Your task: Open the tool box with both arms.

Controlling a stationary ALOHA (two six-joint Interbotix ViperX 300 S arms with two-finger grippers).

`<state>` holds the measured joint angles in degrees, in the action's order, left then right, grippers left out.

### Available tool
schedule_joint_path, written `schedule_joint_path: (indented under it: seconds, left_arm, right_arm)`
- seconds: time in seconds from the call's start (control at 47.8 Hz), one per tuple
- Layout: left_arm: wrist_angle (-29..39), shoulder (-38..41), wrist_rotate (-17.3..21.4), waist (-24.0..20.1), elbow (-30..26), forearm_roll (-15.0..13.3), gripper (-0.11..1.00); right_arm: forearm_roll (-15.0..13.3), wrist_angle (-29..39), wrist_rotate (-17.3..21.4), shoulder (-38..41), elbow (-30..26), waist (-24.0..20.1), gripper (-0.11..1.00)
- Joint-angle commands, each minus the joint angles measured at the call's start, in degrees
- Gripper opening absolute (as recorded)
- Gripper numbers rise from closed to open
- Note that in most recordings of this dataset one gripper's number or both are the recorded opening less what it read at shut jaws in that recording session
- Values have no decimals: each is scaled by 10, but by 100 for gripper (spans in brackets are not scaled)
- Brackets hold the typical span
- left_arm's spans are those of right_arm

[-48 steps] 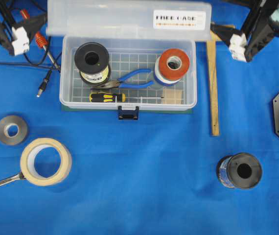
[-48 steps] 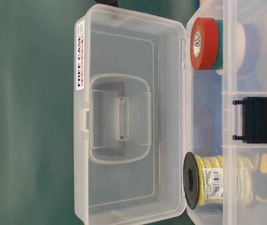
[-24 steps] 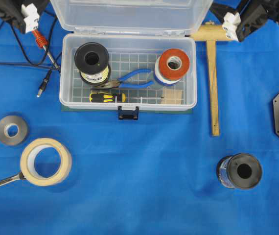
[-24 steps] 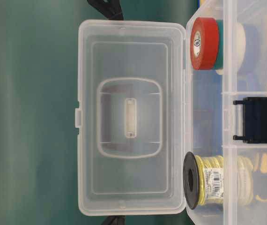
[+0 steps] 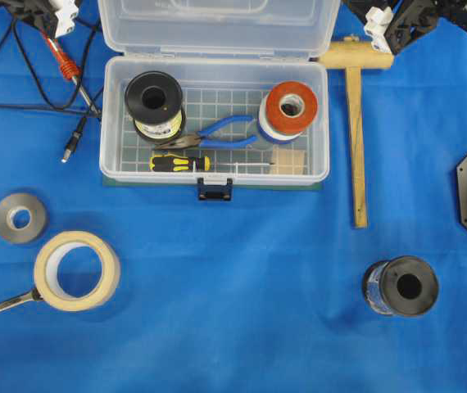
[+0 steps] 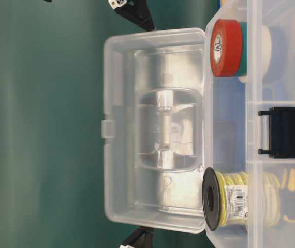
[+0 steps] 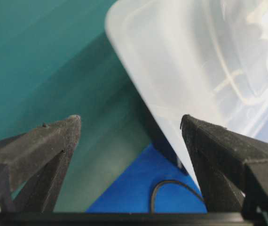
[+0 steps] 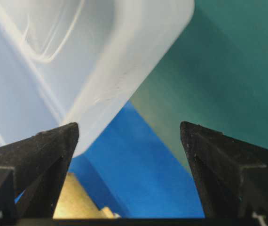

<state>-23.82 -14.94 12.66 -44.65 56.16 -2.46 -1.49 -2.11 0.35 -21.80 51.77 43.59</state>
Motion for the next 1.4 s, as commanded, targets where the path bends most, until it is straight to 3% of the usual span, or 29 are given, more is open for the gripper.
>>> schedule_joint_path:
  seconds: [0.0,0.439,0.857,1.108,1.254,1.38]
  left_arm:
    - [-1,0,0,-2,-15,3,88]
    - [21,-12,0,-13,-1,3,88]
    - [29,-91,0,-37,70,3,88]
    - [32,-110,-8,-37,80,3,88]
    - [49,-123,-22,-18,85,3,88]
    - [68,-150,-28,30,101,2,88]
  right_arm:
    - [-2,-4,0,0,-15,8,87]
    - [-2,2,0,-12,-5,12,87]
    - [-2,38,0,-120,57,39,87]
    - [-2,47,6,-141,65,38,87]
    - [0,56,10,-145,68,12,87]
    - [3,76,12,-160,74,-44,87]
